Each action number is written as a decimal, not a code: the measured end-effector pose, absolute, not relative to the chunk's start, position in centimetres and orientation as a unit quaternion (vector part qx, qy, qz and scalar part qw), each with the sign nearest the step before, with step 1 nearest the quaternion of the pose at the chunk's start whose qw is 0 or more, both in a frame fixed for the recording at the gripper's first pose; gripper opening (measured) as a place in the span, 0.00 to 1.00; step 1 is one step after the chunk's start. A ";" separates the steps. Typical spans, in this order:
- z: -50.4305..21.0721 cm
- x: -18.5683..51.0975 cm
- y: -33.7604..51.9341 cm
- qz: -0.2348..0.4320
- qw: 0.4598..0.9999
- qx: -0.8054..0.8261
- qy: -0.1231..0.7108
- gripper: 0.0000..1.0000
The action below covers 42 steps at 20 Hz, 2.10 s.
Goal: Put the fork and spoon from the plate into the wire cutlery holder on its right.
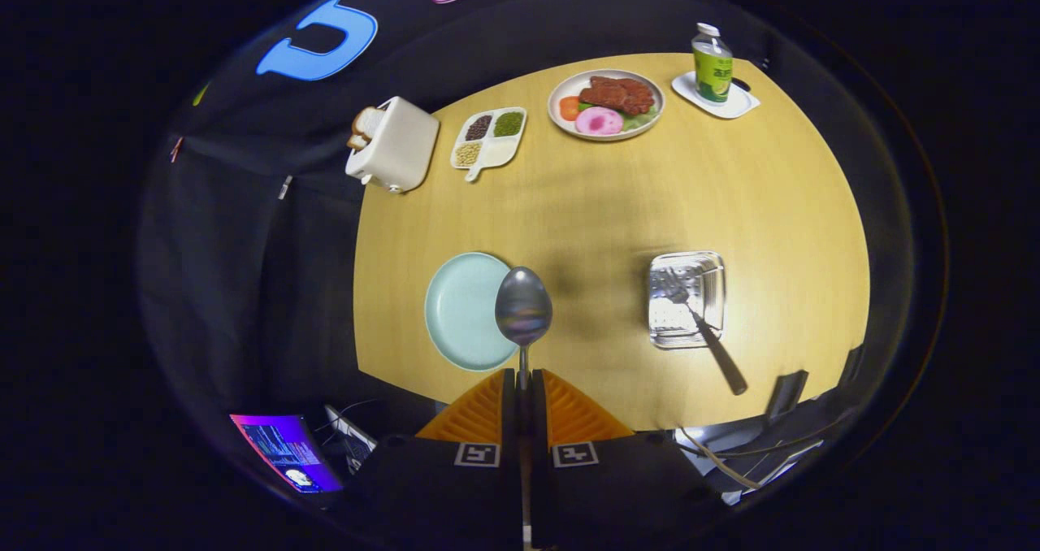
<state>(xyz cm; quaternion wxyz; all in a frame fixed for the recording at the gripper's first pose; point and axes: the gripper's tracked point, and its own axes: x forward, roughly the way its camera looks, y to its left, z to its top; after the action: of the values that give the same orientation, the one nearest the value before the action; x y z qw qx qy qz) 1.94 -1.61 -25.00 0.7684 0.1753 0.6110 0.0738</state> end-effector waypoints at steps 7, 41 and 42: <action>-28.0 0.7 -8.7 0.026 0.744 0.147 0.652 0.09; -7.9 6.4 -11.3 0.011 0.949 0.103 0.297 0.99; -5.9 6.1 -11.2 0.009 0.960 0.097 0.264 0.99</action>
<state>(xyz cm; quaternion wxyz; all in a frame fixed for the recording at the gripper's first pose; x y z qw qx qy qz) 6.11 -11.22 -5.92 0.9597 0.0967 0.2638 0.0089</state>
